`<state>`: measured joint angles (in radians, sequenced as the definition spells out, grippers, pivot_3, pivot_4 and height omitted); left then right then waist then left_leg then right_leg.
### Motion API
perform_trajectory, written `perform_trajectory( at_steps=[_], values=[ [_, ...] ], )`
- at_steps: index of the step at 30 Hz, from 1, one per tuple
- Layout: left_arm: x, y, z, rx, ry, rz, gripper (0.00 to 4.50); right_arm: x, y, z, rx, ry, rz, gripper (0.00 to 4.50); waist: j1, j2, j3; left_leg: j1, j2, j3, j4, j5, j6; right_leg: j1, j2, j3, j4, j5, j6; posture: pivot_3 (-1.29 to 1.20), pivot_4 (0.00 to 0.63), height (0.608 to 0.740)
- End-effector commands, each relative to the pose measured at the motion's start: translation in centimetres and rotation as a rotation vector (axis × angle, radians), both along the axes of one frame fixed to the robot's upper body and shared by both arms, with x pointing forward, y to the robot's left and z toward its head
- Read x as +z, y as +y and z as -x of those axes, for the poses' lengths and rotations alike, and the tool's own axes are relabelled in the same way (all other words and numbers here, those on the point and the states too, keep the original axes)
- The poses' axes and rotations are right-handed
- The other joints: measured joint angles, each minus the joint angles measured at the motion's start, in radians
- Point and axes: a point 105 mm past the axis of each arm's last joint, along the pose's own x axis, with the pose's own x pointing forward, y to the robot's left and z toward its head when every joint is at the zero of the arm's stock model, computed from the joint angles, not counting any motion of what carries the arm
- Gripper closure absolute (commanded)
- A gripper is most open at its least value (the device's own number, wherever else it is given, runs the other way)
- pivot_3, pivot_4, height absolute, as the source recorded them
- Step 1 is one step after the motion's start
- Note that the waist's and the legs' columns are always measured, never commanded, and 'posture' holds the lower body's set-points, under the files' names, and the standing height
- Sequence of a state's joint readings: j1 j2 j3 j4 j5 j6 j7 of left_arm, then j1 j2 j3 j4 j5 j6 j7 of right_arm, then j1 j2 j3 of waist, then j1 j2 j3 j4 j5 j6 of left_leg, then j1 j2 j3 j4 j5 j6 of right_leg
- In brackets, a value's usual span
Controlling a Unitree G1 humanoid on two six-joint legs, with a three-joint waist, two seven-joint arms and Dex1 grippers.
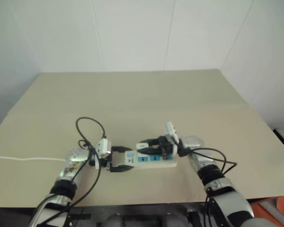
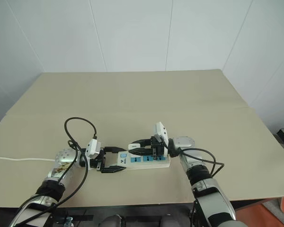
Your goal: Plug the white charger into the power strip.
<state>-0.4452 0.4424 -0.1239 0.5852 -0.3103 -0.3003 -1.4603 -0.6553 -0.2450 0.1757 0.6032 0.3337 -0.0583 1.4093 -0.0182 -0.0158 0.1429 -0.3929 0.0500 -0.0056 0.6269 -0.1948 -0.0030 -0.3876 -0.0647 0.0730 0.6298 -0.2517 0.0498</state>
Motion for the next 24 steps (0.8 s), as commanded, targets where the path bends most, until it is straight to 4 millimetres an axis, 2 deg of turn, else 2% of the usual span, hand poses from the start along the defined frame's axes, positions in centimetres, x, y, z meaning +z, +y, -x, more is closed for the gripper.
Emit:
perform_trajectory(
  at_steps=[1,8,16,24],
  values=[
    [-1.3,0.2,0.8,-0.028,0.043,-0.053,1.25,-1.5,-0.3,0.3,-0.011,0.015,0.070,3.35,0.000,0.000,0.000,0.000,0.000,0.000,0.000,0.000,0.000,0.000,0.000,0.000,0.000,0.000,0.000,0.00,0.150,0.740],
    [-1.4,0.3,0.9,-0.021,0.044,-0.053,1.25,-1.9,-0.2,0.4,-0.011,0.035,0.048,3.35,-0.002,0.000,0.000,0.000,0.000,0.000,0.000,0.000,0.000,0.000,0.000,0.000,0.000,0.000,0.000,0.00,0.150,0.740],
    [-1.5,0.5,1.0,-0.014,0.040,-0.059,1.25,-5.5,-1.1,0.6,-0.034,0.095,0.124,3.35,-0.007,-0.004,-0.007,0.003,0.000,0.000,-0.001,0.000,0.000,0.003,0.000,0.000,0.000,0.000,0.000,0.00,0.150,0.740],
    [-1.5,0.6,1.4,-0.003,0.058,-0.056,1.25,-6.5,-0.9,1.2,0.013,0.072,0.177,3.35,-0.020,-0.007,-0.010,0.006,0.000,0.000,-0.001,0.000,0.000,0.005,0.000,0.000,0.000,-0.001,0.001,0.00,0.150,0.740]
  ],
)
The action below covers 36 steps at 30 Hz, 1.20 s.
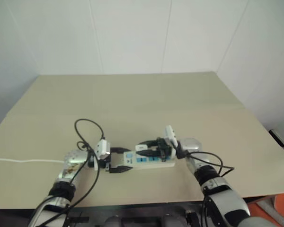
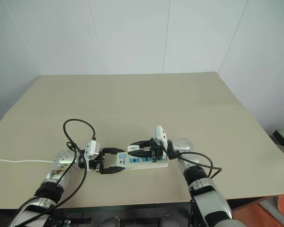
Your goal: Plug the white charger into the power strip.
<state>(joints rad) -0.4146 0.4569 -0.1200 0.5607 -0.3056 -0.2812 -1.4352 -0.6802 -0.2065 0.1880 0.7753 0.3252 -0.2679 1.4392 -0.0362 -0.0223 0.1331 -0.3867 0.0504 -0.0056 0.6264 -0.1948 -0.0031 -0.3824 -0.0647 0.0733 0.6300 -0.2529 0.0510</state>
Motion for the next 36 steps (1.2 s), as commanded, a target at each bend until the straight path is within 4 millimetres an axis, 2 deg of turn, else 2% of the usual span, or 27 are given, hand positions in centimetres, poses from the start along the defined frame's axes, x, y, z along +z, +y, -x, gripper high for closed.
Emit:
perform_trajectory(
  at_steps=[1,6,13,18,23,29,31,33,36],
  values=[
    [-1.1,0.0,1.2,-0.037,0.044,-0.041,1.25,-5.3,-1.2,1.1,-0.008,0.142,0.202,3.35,-0.004,0.000,-0.001,0.000,0.000,0.000,0.000,0.000,0.000,0.000,0.000,0.000,0.000,0.000,-0.001,0.00,0.150,0.740],
    [-1.1,-0.1,1.5,-0.040,0.062,-0.040,1.25,-5.9,-0.8,1.0,-0.002,0.203,0.256,3.35,-0.009,0.000,-0.002,0.003,0.000,0.000,0.000,0.000,0.000,0.002,0.000,0.000,0.000,0.000,-0.001,0.00,0.150,0.740],
    [-1.1,0.1,1.6,-0.034,0.075,-0.054,1.25,-6.3,-0.8,1.7,0.028,0.167,0.256,3.35,-0.010,0.000,-0.003,0.011,0.001,0.000,-0.003,0.000,0.000,0.010,0.000,0.000,0.000,-0.005,0.001,0.00,0.150,0.740],
    [-1.0,0.0,1.6,-0.024,0.078,-0.047,1.25,-5.9,-0.8,1.7,0.022,0.114,0.216,1.71,-0.009,-0.003,-0.005,0.014,0.001,0.000,-0.005,-0.001,-0.002,0.011,0.000,0.000,0.000,-0.006,-0.001,0.00,0.150,0.740],
    [-0.9,-0.1,1.6,-0.024,0.072,-0.042,1.25,-4.6,-1.2,1.7,0.056,0.075,0.174,0.03,-0.008,-0.006,-0.006,0.014,0.002,-0.001,-0.005,-0.003,-0.003,0.011,0.001,-0.001,0.000,-0.007,-0.003,0.00,0.150,0.740],
    [-0.3,-0.4,0.9,0.013,0.105,-0.009,1.25,-2.7,-2.7,1.4,0.069,-0.019,0.178,0.03,-0.001,-0.006,-0.006,0.013,0.002,-0.001,-0.005,-0.004,-0.005,0.011,0.001,-0.001,-0.001,-0.008,-0.004,0.00,0.150,0.740],
    [0.4,-0.5,0.7,0.015,0.124,0.027,0.53,-2.0,-3.3,1.1,0.063,-0.044,0.182,0.00,0.001,-0.006,-0.005,0.012,0.002,-0.001,-0.004,-0.004,-0.005,0.010,0.001,-0.001,-0.001,-0.008,-0.004,0.00,0.150,0.740],
    [1.7,-0.8,1.0,-0.009,0.149,0.083,0.02,-1.4,-3.9,1.0,0.064,-0.070,0.191,0.00,0.000,-0.006,-0.001,0.010,0.002,-0.001,-0.004,-0.004,-0.006,0.009,0.001,-0.001,-0.001,-0.008,-0.004,0.00,0.150,0.740],
    [2.9,-0.8,1.6,-0.035,0.143,0.106,0.01,-0.7,-4.5,0.8,0.061,-0.093,0.198,0.00,-0.001,-0.006,-0.001,0.001,0.002,-0.001,-0.002,-0.004,-0.005,0.000,0.001,-0.001,0.001,-0.007,-0.004,0.00,0.150,0.740]
  ],
)
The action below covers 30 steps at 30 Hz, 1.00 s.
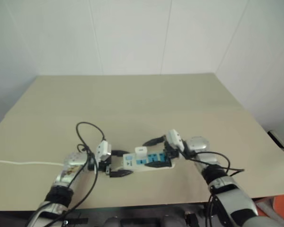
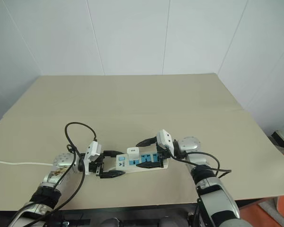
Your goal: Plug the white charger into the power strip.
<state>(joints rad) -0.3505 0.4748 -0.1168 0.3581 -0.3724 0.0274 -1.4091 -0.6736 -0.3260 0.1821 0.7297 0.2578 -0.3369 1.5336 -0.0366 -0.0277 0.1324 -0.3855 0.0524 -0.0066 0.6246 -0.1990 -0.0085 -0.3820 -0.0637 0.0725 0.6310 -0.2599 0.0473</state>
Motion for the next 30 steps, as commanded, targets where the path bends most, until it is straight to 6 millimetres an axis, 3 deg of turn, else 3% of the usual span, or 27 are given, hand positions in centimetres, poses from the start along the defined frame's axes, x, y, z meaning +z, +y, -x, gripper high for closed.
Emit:
perform_trajectory(
  at_steps=[1,6,10,13,16,20,24,30],
  values=[
    [2.4,-0.2,0.8,-0.048,-0.043,0.055,0.01,-0.6,-1.3,0.4,0.009,0.029,0.043,0.00,-0.002,0.000,0.000,-0.002,0.000,0.000,0.000,0.000,0.000,-0.003,0.000,0.000,0.000,0.001,-0.001,0.00,0.150,0.740],
    [5.3,0.4,2.3,-0.050,-0.094,0.098,0.01,1.1,-3.0,0.6,0.017,-0.005,0.058,0.00,-0.002,0.001,0.005,-0.006,0.000,0.000,-0.001,0.000,0.000,-0.006,0.000,0.000,-0.002,0.001,-0.001,0.00,0.150,0.740],
    [6.9,2.8,3.4,-0.023,-0.124,0.055,0.01,4.2,-5.5,0.3,-0.029,-0.093,0.041,0.00,-0.002,0.003,0.016,-0.009,0.000,0.000,-0.001,0.000,0.000,-0.008,0.000,0.000,-0.002,0.001,-0.001,0.00,0.150,0.740],
    [7.6,5.7,2.8,0.057,-0.180,-0.036,0.01,6.7,-8.3,0.2,-0.085,-0.183,0.063,0.00,-0.002,0.004,0.021,-0.008,0.000,0.000,-0.001,0.000,0.000,-0.008,0.000,0.000,-0.002,0.001,-0.001,0.00,0.150,0.740],
    [7.7,9.9,2.5,0.136,-0.209,-0.208,0.01,8.8,-12.0,0.7,-0.151,-0.265,0.175,0.00,0.000,0.004,0.027,-0.008,0.000,0.000,-0.002,0.000,0.000,-0.008,0.000,0.000,-0.004,0.001,-0.001,0.00,0.150,0.740],
    [7.5,13.4,2.6,0.212,-0.190,-0.302,0.01,10.3,-15.0,1.7,-0.192,-0.297,0.306,0.00,-0.001,0.005,0.030,-0.008,0.000,0.002,-0.006,0.000,0.001,-0.009,-0.001,0.000,-0.007,0.000,-0.003,0.00,0.150,0.740],
    [7.2,14.3,2.5,0.244,-0.186,-0.306,0.01,10.7,-16.2,2.5,-0.208,-0.295,0.368,0.00,-0.002,0.005,0.030,-0.006,0.000,0.004,-0.014,0.000,0.001,-0.010,-0.002,0.000,-0.008,-0.001,-0.004,0.00,0.150,0.740],
    [6.8,12.9,2.2,0.219,-0.183,-0.261,0.01,10.7,-16.5,2.9,-0.224,-0.293,0.369,0.00,0.000,0.005,0.031,-0.006,-0.001,0.004,-0.014,0.000,0.000,-0.011,-0.002,0.000,-0.006,-0.002,-0.004,0.00,0.150,0.740]
  ],
)
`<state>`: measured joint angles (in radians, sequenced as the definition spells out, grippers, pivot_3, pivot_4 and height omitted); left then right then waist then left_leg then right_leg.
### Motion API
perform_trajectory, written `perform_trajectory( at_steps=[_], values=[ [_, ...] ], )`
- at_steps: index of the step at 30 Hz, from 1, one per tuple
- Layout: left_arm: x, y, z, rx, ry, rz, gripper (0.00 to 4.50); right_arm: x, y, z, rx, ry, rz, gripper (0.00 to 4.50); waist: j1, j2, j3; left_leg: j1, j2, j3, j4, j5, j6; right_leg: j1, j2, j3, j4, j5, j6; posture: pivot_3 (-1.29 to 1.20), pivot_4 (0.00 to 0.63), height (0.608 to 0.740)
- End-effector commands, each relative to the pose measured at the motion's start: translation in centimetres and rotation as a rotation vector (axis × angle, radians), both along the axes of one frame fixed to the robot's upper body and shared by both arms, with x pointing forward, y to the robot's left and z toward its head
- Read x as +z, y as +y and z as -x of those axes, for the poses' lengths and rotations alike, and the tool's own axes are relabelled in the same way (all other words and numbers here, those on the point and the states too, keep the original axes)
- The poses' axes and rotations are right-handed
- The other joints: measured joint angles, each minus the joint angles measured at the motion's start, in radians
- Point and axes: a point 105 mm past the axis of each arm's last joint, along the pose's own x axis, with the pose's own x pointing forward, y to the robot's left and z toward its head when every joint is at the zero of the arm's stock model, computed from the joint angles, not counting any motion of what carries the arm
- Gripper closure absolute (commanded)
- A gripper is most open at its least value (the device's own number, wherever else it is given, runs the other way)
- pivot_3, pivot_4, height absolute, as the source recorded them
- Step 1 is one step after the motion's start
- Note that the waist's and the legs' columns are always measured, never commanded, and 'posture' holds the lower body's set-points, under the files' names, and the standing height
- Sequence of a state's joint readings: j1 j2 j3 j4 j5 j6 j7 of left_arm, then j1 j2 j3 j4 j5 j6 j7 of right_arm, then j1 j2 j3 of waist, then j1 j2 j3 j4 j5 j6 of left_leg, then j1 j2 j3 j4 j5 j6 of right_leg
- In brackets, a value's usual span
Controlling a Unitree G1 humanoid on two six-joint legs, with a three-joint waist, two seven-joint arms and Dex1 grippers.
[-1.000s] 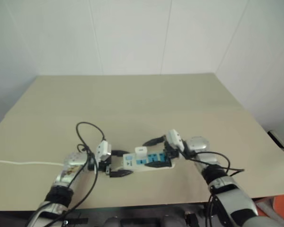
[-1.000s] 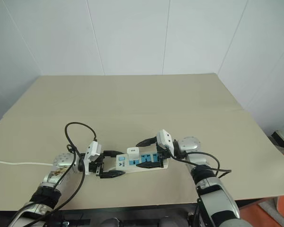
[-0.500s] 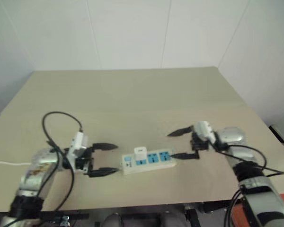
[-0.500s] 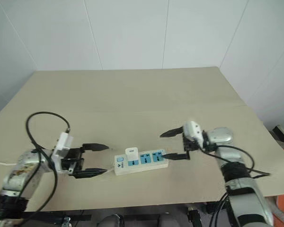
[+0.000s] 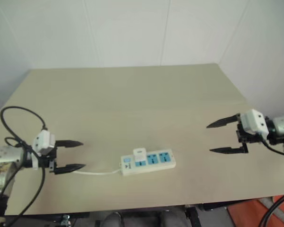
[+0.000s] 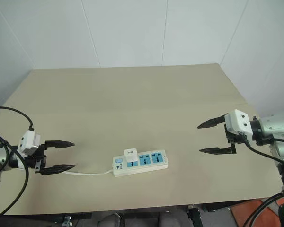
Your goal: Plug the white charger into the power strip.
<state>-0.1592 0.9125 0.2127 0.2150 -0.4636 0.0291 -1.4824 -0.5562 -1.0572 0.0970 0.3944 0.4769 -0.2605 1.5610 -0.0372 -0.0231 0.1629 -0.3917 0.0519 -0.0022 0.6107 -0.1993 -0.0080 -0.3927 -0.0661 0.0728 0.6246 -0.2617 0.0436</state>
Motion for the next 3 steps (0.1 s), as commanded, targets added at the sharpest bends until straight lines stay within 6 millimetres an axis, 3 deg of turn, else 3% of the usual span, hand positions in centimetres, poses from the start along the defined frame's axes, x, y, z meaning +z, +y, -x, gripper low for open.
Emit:
perform_trajectory(
  at_steps=[1,3],
  values=[
    [0.33,-0.78,-0.30,-0.023,-0.019,0.010,0.01,1.41,-0.23,0.82,0.038,-0.036,0.011,0.00,0.000,0.000,0.000,0.000,0.000,0.000,0.001,0.000,0.000,0.000,0.000,0.000,0.000,0.000,0.000,0.00,0.150,0.740],
    [0.24,-1.05,-0.47,-0.028,-0.017,0.012,0.01,1.43,-0.20,1.09,0.039,-0.034,0.011,0.00,0.001,0.000,0.000,0.000,0.000,0.000,0.001,0.000,0.000,0.000,0.000,0.000,0.001,0.000,0.000,0.00,0.150,0.740]
  ],
)
